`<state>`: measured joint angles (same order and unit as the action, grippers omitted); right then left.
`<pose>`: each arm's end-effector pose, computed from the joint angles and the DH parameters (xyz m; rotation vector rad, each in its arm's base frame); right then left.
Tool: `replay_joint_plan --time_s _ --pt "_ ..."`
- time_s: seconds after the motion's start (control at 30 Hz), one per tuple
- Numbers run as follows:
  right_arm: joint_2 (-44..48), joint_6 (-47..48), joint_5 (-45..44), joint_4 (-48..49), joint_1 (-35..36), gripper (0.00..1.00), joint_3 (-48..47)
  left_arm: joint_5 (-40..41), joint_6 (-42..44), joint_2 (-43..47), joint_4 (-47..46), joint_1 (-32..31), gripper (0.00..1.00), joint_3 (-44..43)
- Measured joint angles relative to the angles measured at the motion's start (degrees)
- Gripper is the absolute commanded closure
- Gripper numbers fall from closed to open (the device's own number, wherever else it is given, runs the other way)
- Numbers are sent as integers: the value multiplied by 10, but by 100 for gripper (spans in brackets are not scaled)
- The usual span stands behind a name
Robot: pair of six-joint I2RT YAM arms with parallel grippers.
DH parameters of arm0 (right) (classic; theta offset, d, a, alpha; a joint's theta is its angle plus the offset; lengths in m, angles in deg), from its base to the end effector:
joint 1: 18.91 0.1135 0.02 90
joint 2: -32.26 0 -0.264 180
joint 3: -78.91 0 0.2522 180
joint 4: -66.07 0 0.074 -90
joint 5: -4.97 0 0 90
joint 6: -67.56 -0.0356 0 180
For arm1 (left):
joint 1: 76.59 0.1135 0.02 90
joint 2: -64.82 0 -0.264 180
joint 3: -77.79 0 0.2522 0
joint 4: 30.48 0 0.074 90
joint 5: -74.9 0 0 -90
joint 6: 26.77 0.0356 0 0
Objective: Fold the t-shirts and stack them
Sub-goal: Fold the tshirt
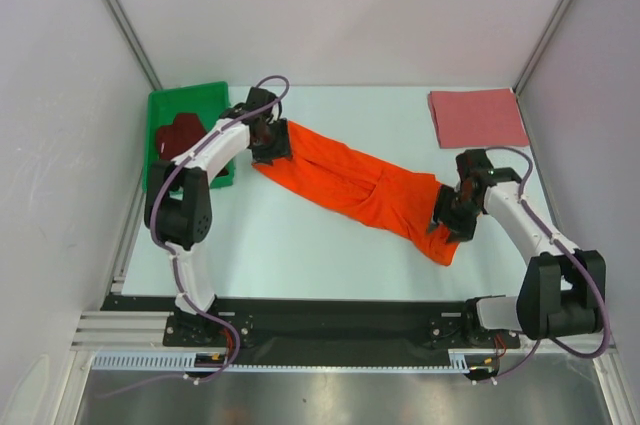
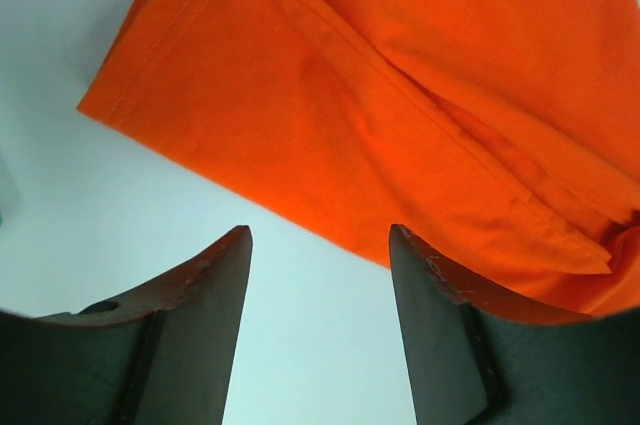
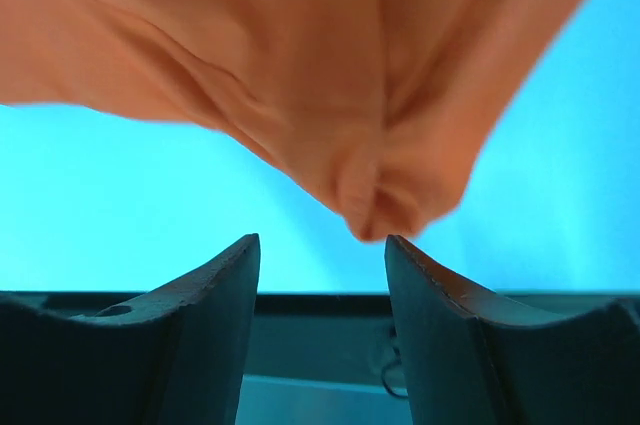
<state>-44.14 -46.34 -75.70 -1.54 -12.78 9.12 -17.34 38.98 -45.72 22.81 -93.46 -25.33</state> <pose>0.2361 0.0312 0.2361 0.4154 2.8697 0.3326 0.3980 -0.1221 0.2326 -0.1577 2.6566 -0.2929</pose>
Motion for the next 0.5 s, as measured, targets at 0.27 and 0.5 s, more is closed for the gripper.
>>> replay_joint_plan --time_s 0.27,0.5 --pt "64 -71 -9 -16 4 45 101 -14 -17 -85 -13 0 60 -46" --pt "105 -106 -10 -7 14 46 129 -4 -23 -170 4 4 63 -123"
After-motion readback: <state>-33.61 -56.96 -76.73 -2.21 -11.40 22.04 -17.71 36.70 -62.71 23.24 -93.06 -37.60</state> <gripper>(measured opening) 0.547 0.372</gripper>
